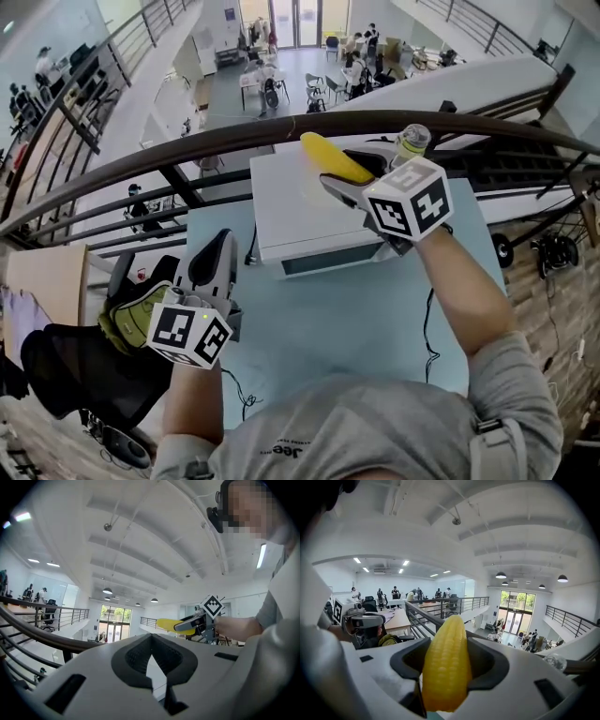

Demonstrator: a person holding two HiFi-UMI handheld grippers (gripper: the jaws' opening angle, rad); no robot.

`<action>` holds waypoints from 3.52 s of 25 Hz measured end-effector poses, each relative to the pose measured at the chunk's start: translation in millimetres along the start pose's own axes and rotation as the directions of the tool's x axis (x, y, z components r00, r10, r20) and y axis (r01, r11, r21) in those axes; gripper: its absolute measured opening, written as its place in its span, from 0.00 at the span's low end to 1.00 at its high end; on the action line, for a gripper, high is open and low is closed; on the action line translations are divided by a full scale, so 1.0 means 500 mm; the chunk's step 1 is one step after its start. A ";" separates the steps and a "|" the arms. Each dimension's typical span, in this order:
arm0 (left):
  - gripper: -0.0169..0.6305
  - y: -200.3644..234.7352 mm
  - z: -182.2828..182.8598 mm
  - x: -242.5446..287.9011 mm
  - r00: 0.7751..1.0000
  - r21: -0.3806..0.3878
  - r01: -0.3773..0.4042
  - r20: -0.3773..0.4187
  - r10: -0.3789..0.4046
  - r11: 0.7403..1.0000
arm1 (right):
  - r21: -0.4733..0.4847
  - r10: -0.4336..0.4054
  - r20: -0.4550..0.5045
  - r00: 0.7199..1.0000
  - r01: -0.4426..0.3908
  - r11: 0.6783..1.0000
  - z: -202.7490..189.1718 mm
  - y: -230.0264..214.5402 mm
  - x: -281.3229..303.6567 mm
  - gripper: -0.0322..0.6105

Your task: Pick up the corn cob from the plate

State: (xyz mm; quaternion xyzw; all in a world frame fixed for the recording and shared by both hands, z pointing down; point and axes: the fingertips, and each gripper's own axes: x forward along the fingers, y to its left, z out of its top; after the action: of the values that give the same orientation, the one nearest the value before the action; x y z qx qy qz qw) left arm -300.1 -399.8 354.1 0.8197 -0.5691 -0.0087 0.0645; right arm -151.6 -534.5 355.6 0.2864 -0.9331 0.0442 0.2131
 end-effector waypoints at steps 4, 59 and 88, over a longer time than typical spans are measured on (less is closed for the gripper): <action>0.04 -0.007 0.041 -0.057 1.000 0.004 0.012 0.028 -0.012 1.000 | -0.023 -0.009 0.035 0.999 0.010 1.000 0.044 0.049 -0.047 0.44; 0.04 -0.439 -0.119 -0.288 0.995 0.022 -0.030 -0.098 0.032 0.999 | 0.231 0.175 0.197 0.965 -0.219 0.948 -0.317 0.194 -0.533 0.44; 0.04 -0.328 -0.349 -0.360 0.966 -0.151 -0.039 -0.259 -0.002 0.988 | 0.506 0.222 0.030 0.975 -0.206 0.837 -0.561 0.338 -0.399 0.44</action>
State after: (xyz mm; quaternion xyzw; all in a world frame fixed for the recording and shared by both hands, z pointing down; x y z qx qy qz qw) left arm -195.0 -158.5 497.5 0.8010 -0.5611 0.0546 0.2015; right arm 8.0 -233.6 531.6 0.2256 -0.9114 0.3152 0.1379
